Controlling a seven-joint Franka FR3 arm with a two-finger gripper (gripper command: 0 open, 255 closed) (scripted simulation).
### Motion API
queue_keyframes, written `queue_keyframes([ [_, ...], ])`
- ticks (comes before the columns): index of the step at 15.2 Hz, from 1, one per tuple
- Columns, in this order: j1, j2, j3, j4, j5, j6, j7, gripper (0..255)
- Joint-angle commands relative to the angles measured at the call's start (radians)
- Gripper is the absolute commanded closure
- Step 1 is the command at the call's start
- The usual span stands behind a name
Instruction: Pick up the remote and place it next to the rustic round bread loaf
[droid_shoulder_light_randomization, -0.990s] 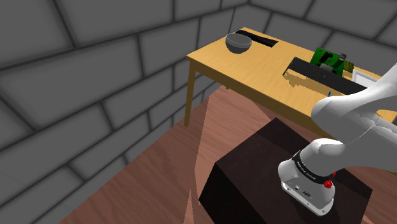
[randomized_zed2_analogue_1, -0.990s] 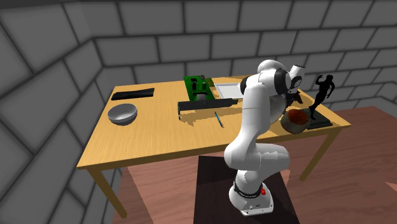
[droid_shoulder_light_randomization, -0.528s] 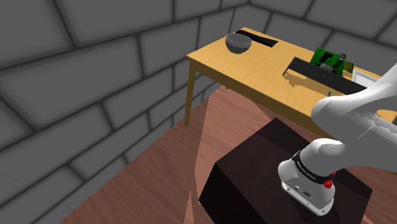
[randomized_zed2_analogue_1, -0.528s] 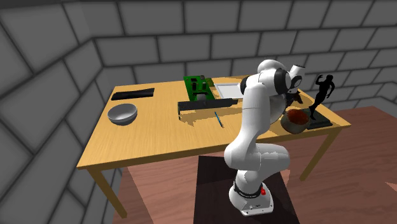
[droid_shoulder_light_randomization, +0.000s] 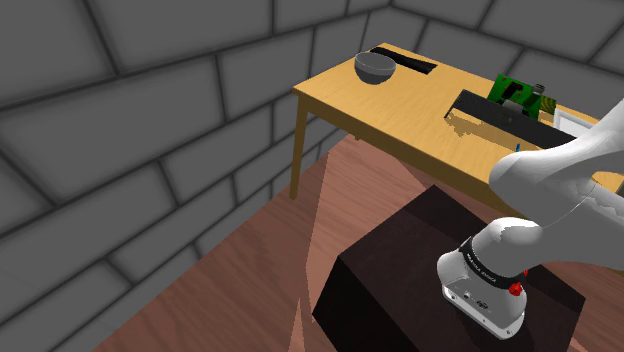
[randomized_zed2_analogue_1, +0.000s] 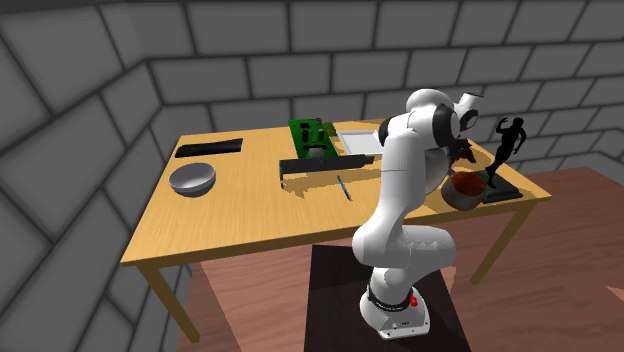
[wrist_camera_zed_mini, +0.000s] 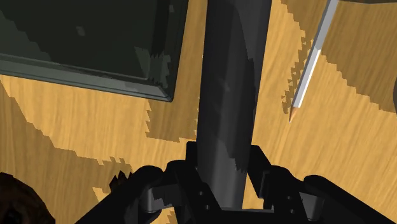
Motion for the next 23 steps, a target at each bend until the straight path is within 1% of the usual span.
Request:
queue_keyframes([
  [1,-0.001,-0.008,-0.005,0.018,-0.007,-0.023,0.006,255],
  [13,-0.01,-0.051,-0.029,0.12,-0.044,-0.154,0.035,255],
  [23,-0.04,-0.063,-0.037,0.246,-0.059,-0.279,0.057,255],
])
